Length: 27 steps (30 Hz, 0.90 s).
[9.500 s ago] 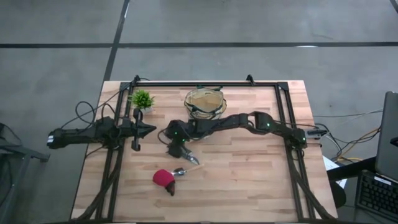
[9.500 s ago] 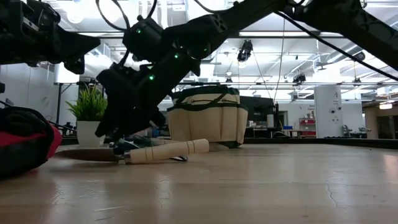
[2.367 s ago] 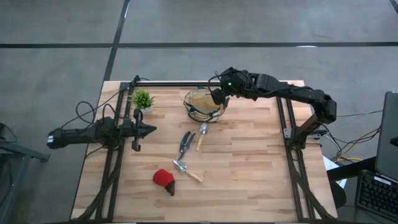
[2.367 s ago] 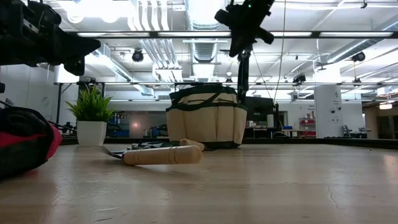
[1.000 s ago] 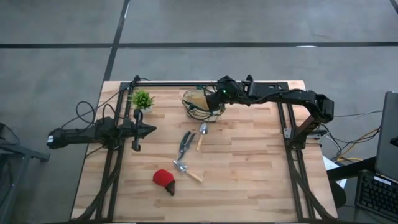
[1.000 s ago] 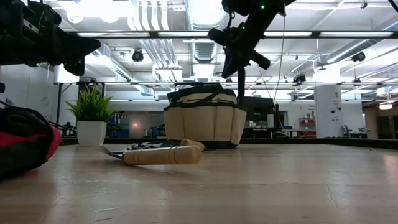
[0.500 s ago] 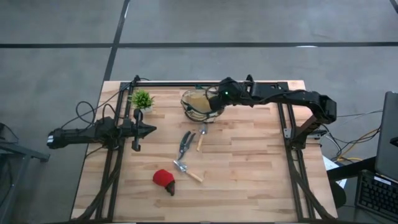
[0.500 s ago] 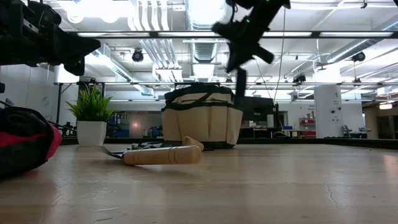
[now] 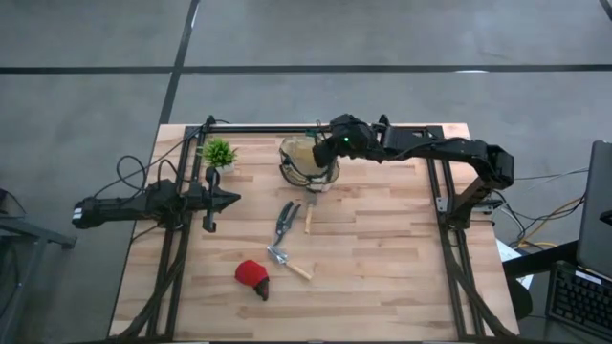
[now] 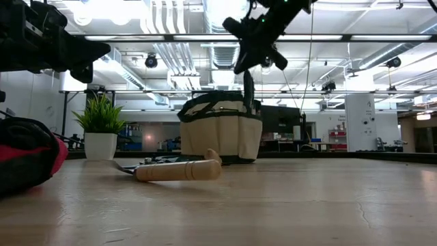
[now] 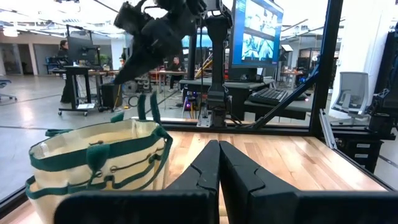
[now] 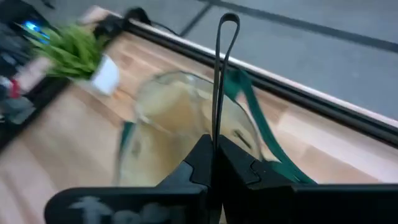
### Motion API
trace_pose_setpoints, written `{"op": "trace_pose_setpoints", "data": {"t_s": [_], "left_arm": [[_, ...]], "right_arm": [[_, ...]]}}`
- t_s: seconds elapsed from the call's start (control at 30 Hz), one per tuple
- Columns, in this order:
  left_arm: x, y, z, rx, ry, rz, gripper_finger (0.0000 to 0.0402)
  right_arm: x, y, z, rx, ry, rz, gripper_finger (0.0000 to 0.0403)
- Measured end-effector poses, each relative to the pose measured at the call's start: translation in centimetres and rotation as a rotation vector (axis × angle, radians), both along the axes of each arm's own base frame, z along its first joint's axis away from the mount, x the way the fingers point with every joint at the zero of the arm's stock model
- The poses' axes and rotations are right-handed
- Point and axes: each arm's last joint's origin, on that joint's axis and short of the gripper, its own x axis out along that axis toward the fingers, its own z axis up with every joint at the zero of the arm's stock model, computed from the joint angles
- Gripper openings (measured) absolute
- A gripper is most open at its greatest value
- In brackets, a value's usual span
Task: Pick & Place Garden tools in Gardening bag
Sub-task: Put the bottom green shear scissors into the brown gardening bag
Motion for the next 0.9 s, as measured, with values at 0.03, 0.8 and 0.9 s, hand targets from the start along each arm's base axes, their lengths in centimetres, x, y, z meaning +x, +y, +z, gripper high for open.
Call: {"op": "trace_pose_setpoints", "data": {"t_s": [0.03, 0.8, 0.9], "left_arm": [[0.0, 0.0, 0.0, 0.000, 0.000, 0.000, 0.0010], [0.0, 0.0, 0.0, 0.000, 0.000, 0.000, 0.0010], [0.0, 0.0, 0.0, 0.000, 0.000, 0.000, 0.0010]], "right_arm": [[-0.1, -0.1, -0.3, 0.008, 0.032, -0.002, 0.0008], [0.0, 0.4, -0.9, 0.096, 0.032, 0.080, 0.0081], [0.0, 0.4, -0.7, 0.102, 0.016, 0.079, 0.0124]]}}
